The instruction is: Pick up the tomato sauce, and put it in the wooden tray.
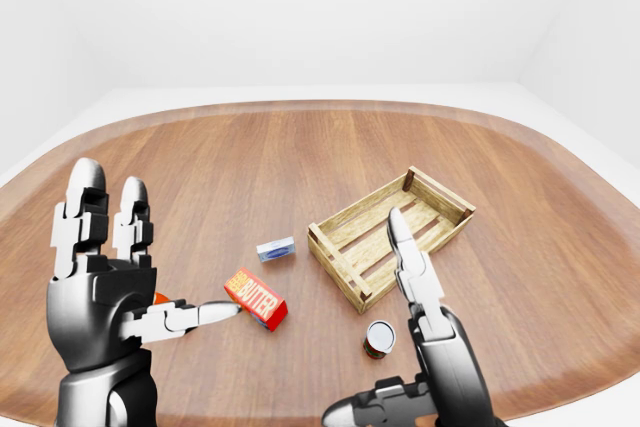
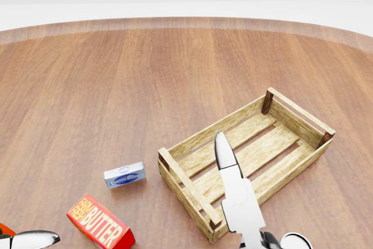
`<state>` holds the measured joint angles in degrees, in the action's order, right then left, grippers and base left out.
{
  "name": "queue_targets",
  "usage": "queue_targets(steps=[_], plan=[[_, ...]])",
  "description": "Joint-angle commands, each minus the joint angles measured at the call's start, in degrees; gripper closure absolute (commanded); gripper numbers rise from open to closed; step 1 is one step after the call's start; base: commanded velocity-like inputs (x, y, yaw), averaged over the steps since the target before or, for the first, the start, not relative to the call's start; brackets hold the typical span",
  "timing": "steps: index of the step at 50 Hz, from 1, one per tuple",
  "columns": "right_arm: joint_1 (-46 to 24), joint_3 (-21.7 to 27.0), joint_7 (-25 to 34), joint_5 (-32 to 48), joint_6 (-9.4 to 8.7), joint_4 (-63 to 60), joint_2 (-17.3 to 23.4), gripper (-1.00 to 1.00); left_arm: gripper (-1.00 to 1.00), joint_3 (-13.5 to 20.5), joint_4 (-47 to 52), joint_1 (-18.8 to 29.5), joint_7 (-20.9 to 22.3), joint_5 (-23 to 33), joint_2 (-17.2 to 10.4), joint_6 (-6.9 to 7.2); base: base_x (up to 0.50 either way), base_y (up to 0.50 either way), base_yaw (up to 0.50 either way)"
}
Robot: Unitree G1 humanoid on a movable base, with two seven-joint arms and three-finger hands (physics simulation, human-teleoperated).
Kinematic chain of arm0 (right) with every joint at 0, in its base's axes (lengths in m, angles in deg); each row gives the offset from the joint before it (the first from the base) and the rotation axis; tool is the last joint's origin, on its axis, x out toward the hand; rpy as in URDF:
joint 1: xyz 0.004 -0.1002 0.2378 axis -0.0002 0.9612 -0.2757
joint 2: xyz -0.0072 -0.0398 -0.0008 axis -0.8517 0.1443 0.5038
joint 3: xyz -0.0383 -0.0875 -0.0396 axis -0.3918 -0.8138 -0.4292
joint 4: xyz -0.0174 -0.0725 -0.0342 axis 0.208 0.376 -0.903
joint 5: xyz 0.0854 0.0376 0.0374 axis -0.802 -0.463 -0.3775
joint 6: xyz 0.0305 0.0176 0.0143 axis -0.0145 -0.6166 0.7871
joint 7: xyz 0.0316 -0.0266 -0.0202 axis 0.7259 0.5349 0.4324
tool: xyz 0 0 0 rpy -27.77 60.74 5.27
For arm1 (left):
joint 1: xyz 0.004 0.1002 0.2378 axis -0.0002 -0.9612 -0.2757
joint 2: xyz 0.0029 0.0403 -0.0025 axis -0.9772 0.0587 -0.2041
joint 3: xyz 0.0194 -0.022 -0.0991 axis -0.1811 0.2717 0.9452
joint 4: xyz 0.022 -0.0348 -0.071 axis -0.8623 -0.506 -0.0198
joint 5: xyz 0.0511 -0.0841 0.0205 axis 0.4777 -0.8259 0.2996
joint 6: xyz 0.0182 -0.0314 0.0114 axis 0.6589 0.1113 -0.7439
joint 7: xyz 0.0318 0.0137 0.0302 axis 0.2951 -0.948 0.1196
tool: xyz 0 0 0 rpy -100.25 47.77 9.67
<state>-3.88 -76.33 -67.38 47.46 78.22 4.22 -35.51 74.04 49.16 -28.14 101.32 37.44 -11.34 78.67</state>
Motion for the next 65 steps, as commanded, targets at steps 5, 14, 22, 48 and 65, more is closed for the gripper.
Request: queue_targets(steps=[5, 14, 22, 48, 65], plan=[[-0.2, -1.6, -0.1, 3.4, 0.00, 1.4, 0.3, -1.00, -0.99, -0.2, 0.2, -0.2, 0.1, 0.2, 0.1, 0.00, 0.00, 0.00, 0.00], [0.3, -1.6, 0.3, 3.5, 0.00, 0.3, 0.9, -1.00, -0.99, 0.1, 0.3, -0.1, 0.1, -0.1, 0.1, 0.00, 0.00, 0.00, 0.00], [1.3, -1.5, 0.3, 3.1, 0.00, 0.5, 2.1, -1.00, -0.99, 0.0, 0.5, -0.2, 0.1, 0.0, 0.1, 0.00, 0.00, 0.00, 0.00], [2.5, -3.0, 0.5, 6.0, 0.00, 2.2, 4.2, -1.00, -0.99, -0.2, 0.5, -0.5, 0.4, 0.3, 0.3, 0.00, 0.00, 0.00, 0.00], [3.3, -2.8, 0.5, 5.7, 0.00, 1.7, 4.9, -1.00, -0.98, -0.6, 0.6, -0.5, 0.4, 0.6, 0.3, 0.00, 0.00, 0.00, 0.00]])
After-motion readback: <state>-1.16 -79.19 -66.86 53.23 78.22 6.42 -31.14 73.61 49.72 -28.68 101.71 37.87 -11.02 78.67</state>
